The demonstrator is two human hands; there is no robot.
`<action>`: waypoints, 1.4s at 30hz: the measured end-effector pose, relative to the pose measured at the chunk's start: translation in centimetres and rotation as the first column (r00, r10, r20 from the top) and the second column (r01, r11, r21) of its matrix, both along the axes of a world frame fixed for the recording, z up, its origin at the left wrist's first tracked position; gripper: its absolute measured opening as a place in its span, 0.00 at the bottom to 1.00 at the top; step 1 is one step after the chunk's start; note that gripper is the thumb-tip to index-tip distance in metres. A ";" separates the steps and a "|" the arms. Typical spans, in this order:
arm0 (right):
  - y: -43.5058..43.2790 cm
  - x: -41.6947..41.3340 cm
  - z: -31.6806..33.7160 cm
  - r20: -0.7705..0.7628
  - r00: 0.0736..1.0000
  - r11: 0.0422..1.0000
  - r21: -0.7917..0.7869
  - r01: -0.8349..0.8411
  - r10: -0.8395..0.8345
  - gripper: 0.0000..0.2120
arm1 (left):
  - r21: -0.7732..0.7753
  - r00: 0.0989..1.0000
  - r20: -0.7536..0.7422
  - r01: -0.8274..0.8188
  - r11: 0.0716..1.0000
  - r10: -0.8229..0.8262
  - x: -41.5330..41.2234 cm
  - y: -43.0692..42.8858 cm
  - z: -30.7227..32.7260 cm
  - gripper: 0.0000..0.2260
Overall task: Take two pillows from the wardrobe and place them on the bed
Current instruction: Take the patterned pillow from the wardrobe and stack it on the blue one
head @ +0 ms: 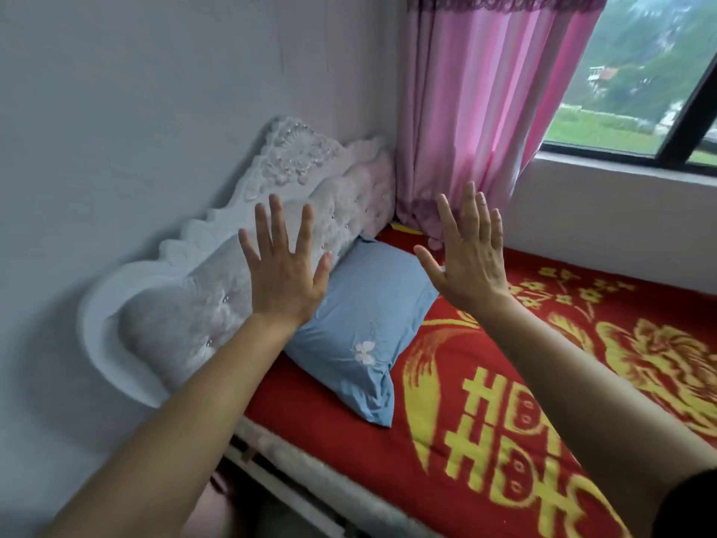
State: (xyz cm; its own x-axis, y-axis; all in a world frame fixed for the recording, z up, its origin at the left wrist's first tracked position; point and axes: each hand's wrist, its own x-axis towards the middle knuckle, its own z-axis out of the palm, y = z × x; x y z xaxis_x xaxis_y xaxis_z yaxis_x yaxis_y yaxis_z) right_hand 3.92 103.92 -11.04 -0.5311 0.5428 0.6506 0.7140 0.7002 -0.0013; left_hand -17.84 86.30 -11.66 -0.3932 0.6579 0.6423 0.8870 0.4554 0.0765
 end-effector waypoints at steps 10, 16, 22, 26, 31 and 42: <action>-11.4 1.0 2.3 0.025 0.972 0.970 0.057 -0.235 0.234 0.39 | 0.006 0.986 -0.038 -0.162 0.987 0.162 6.6 -15.1 2.7 0.31; -18.8 0.8 0.8 0.001 0.867 0.867 0.005 -0.498 0.498 0.39 | 0.038 0.934 -0.082 -0.345 0.938 0.348 12.3 -25.4 3.2 0.31; -27.2 1.1 -3.7 -0.079 0.737 0.727 -0.118 -0.676 0.672 0.39 | -0.105 0.850 -0.113 -0.526 0.844 0.515 19.3 -37.2 -0.7 0.31; -34.8 2.0 -6.6 -0.017 0.663 0.645 -0.212 -0.734 0.748 0.41 | -0.200 0.754 -0.108 -0.654 0.729 0.648 23.7 -46.1 -2.5 0.32; -44.4 3.1 -5.2 0.037 0.565 0.560 -0.199 -0.804 0.825 0.41 | -0.198 0.613 -0.123 -0.786 0.586 0.781 26.8 -56.6 -1.2 0.31; -65.6 4.1 -3.6 0.066 0.533 0.536 -0.152 -0.830 0.844 0.39 | -0.169 0.533 -0.047 -0.838 0.519 0.845 28.5 -79.5 -2.0 0.32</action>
